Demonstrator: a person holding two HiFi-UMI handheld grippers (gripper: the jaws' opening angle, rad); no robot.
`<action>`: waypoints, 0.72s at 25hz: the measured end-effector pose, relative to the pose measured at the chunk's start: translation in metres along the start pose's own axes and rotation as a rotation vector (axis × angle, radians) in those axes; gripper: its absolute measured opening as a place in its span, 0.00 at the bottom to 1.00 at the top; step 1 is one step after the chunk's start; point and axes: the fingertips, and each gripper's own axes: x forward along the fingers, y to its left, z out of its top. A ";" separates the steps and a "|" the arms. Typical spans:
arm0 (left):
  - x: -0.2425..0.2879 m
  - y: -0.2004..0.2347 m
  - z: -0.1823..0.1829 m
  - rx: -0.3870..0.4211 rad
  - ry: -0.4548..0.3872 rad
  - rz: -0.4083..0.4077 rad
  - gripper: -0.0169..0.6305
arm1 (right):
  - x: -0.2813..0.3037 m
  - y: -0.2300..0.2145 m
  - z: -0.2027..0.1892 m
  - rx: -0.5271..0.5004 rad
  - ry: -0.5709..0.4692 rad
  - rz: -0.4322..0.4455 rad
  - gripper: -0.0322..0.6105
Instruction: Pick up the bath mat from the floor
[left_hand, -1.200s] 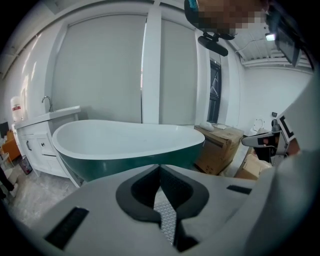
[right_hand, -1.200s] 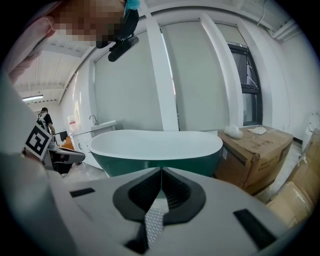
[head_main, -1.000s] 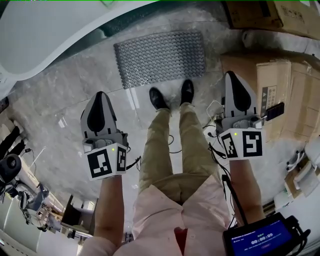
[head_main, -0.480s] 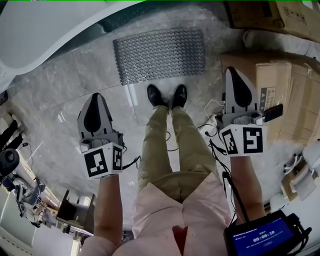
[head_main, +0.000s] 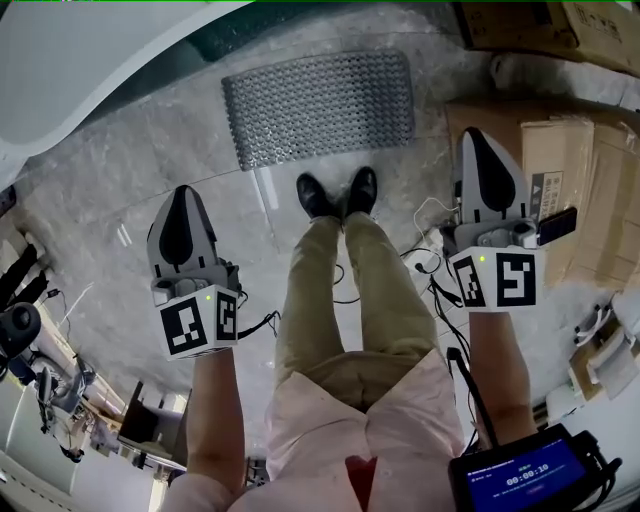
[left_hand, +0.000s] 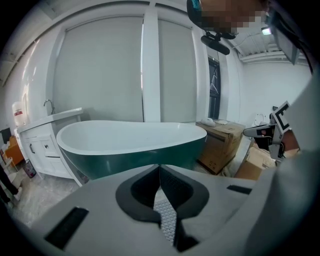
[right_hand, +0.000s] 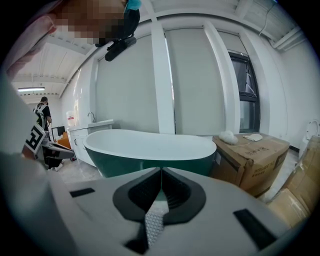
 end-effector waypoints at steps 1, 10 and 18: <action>0.004 0.000 -0.007 0.002 0.004 -0.003 0.07 | 0.001 -0.001 -0.006 -0.001 0.001 -0.003 0.08; 0.025 0.010 -0.063 0.005 0.042 -0.010 0.07 | 0.005 -0.015 -0.069 0.006 0.036 -0.040 0.08; 0.047 0.010 -0.100 -0.004 0.058 -0.008 0.07 | 0.018 -0.028 -0.118 0.018 0.063 -0.039 0.08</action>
